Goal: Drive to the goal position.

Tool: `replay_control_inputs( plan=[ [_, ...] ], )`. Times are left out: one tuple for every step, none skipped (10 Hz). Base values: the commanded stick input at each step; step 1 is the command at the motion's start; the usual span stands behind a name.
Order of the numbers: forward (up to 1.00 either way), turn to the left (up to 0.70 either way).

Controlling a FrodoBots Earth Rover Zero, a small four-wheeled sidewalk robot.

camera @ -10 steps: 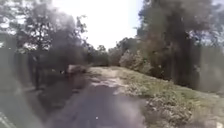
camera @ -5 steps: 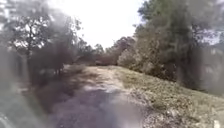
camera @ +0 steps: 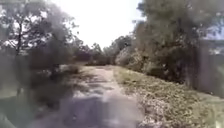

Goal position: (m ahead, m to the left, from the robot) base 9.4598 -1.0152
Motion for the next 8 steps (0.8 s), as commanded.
replay_control_inputs(
  plan=[
    [0.85, 0.00],
    [0.85, 0.00],
    [0.85, 0.00],
    [0.85, 0.00],
    [0.85, 0.00],
    [0.85, 0.00],
    [0.85, 0.00],
    [0.85, 0.00]
  ],
)
